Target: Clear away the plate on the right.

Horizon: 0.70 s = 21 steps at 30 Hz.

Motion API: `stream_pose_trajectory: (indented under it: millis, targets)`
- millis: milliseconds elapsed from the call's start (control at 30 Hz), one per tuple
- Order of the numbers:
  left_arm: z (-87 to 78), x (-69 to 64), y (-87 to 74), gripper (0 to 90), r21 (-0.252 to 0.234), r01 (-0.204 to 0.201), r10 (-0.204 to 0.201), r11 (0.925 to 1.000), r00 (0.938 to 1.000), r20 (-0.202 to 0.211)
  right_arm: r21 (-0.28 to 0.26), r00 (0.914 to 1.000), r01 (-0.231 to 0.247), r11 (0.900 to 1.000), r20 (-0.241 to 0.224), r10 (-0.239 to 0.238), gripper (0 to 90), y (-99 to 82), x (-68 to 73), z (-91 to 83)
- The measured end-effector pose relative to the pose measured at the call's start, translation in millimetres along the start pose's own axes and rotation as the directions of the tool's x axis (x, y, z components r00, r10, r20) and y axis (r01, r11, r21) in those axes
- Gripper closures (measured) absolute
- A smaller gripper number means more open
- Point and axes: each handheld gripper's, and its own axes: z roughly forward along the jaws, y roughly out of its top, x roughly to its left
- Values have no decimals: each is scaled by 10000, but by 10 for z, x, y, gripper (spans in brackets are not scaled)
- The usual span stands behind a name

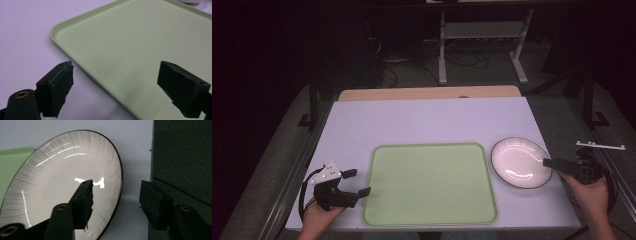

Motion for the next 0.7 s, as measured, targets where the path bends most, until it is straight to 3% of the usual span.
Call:
stream_pose_trajectory:
  millis: [133, 233, 300, 467, 700]
  targets:
    - [-1, 2, 0, 133, -17, 10, -10, 10000, 10000, 7, 329, 9995, -310, 9990, 11, 310, 481, 27, -13, 72]
    - [-1, 0, 1, 133, -22, 13, -13, 10000, 10000, 11, 536, 9953, -908, 9944, -282, 924, 557, 47, -44, 107]
    - [-1, -4, 2, 133, -33, 14, -14, 10000, 10000, 12, 565, 9943, -997, 9934, -315, 1016, 571, 49, -51, 113]
    - [-5, 1, 2, 133, -58, 21, -21, 10000, 10000, 10, 788, 9794, -1838, 9798, -699, 1894, 644, 51, -120, 165]
    - [-2, 1, 1, 133, -49, 24, -24, 10000, 10000, 22, 1093, 9688, -2212, 9691, -891, 2312, 741, 47, -161, 202]
